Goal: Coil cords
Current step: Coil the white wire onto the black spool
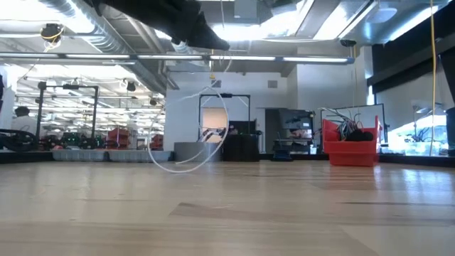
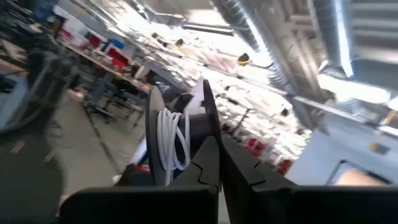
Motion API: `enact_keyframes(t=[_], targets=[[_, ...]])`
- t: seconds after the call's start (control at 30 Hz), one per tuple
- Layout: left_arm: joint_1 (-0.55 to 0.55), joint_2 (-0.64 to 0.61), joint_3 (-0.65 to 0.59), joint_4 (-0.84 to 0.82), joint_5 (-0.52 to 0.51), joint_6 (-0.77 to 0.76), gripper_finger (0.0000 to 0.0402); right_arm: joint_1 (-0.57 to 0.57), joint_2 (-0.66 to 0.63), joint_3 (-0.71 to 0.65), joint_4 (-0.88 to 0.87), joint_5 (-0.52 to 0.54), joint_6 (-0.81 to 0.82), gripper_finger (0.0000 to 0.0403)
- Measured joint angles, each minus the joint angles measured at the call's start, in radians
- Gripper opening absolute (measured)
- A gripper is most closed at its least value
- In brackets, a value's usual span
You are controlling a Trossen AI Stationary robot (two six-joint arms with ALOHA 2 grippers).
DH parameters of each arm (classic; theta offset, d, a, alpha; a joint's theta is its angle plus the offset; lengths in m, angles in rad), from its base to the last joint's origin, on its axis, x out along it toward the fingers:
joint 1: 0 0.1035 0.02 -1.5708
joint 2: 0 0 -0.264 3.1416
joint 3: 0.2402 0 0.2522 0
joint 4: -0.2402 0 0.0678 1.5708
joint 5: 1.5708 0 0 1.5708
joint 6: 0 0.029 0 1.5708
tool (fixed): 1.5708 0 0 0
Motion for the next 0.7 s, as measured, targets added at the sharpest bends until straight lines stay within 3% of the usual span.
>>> enact_keyframes(t=[0.2, 0.43, 0.7], targets=[[0.026, 0.0, 0.0, -0.122, 0.023, 0.004, 0.0007, 0.043, 0.0, 0.131, -0.086, 0.08, -0.14, 0.0005], [0.042, 0.002, -0.001, -0.259, 0.023, 0.002, 0.0013, 0.051, -0.002, 0.244, -0.208, 0.136, -0.169, 0.0005], [0.048, 0.003, -0.003, -0.375, 0.03, -0.028, 0.0097, 0.05, -0.005, 0.27, -0.242, 0.164, -0.176, 0.0005]])
